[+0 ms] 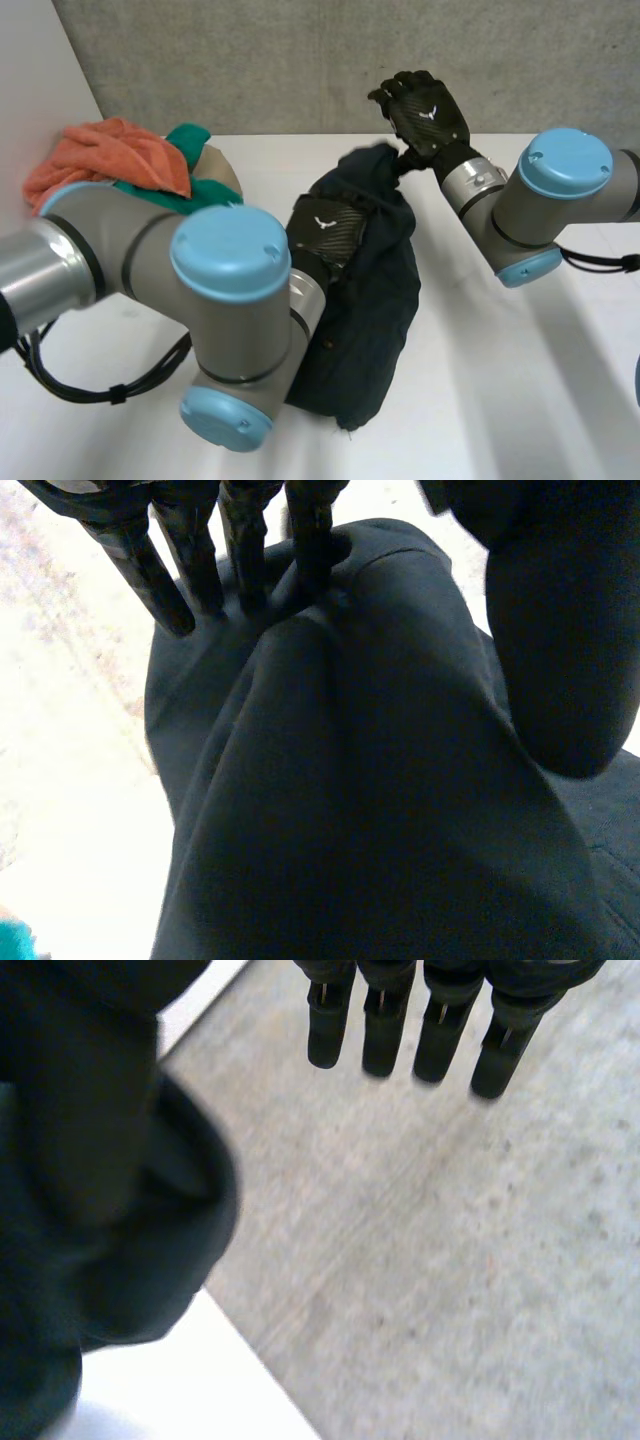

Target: Fold the laundry.

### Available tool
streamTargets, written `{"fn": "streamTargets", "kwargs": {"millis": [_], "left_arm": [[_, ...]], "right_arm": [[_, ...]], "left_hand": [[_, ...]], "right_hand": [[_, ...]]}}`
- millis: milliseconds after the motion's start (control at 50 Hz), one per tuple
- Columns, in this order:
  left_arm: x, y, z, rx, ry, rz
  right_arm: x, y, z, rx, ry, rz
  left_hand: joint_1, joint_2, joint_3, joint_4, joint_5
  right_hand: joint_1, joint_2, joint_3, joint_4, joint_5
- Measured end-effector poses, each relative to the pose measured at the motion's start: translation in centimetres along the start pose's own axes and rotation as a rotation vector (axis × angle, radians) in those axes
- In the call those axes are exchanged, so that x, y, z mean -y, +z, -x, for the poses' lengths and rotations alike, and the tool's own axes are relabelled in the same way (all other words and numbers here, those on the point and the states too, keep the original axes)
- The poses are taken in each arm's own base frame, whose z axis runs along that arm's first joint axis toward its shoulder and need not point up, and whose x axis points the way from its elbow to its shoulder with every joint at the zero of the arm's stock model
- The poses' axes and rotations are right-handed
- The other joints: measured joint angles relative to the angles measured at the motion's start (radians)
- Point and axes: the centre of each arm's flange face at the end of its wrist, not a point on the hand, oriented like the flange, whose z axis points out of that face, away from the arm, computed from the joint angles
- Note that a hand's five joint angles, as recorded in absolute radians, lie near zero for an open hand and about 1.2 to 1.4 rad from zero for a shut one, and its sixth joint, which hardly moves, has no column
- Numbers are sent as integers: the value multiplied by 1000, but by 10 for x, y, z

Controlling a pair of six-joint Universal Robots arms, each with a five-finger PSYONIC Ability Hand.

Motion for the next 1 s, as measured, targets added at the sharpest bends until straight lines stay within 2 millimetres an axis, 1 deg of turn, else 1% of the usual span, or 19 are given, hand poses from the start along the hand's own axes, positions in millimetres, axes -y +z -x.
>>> {"fn": "streamTargets", "kwargs": {"millis": [20,100,140,220,300,320,360,380,420,500,560,640,680,740,760,780,820,900,1000], "left_arm": [[0,0,0,0,0,0],[26,-12,26,38,-32,10],[44,-20,43,62,-43,-13],[70,-34,76,97,-47,-59],[74,-41,104,98,-31,-42],[73,-41,107,95,-29,-34],[64,-40,121,78,-24,14],[62,-39,123,74,-24,24],[44,-33,137,48,-29,100],[-2,-16,158,-6,-48,267],[-37,-7,164,-56,-61,392],[-70,-4,159,-134,-61,503],[-83,-3,151,-177,-50,538],[-89,-2,140,-206,-28,545],[-89,-1,135,-210,-16,540],[-89,-2,132,-211,-9,537],[-87,-2,126,-208,8,526],[-71,-1,124,-152,43,457],[-28,1,140,24,63,281]], "right_arm": [[0,0,0,0,0,0],[16,-7,-11,-61,-1,76],[37,-15,-22,-100,29,111],[67,-38,-36,-146,112,202],[75,-74,-35,-144,214,381],[75,-77,-34,-142,221,397],[69,-99,-25,-121,276,524],[68,-104,-23,-115,287,550],[58,-124,-10,-86,333,660],[36,-150,19,-34,402,781],[22,-159,40,-1,438,805],[6,-163,66,38,469,802],[0,-162,78,57,477,793],[-4,-159,89,70,477,775],[-5,-157,92,70,473,766],[-5,-156,92,69,471,763],[-5,-152,93,59,461,748],[-4,-141,84,14,422,708],[13,-107,40,-103,225,563]], "left_hand": [[0,0,0,0,0],[-53,-35,-31,-30,-17],[-53,-37,-31,-30,-17],[-53,-37,-31,-30,-17],[-53,-39,-31,-30,-17],[-53,-39,-31,-30,-17],[-53,-39,-31,-30,-17],[-53,-39,-31,-30,-17],[-53,-39,-31,-30,-17],[-53,-40,-31,-30,-17],[-53,-40,-31,-30,-17],[-53,-40,-31,-30,-17],[39,34,44,48,47],[266,272,262,268,259],[359,447,439,451,448],[374,499,494,529,534],[410,620,627,688,709],[410,905,911,952,927],[410,933,937,965,942]], "right_hand": [[0,0,0,0,0],[0,-59,-64,-73,-47],[0,-59,-64,-74,-47],[0,-59,-64,-74,-47],[0,-59,-64,-74,-48],[0,-59,-64,-74,-48],[0,-59,-64,-74,-47],[0,-59,-64,-74,-47],[0,-59,-64,-74,-47],[0,-59,-64,-74,-47],[0,-59,-64,-74,-47],[0,-58,-62,-71,-47],[9,29,27,11,29],[232,327,324,313,328],[357,482,475,465,473],[418,553,546,537,533],[606,780,771,766,766],[723,896,895,904,871],[723,896,899,918,871]]}}
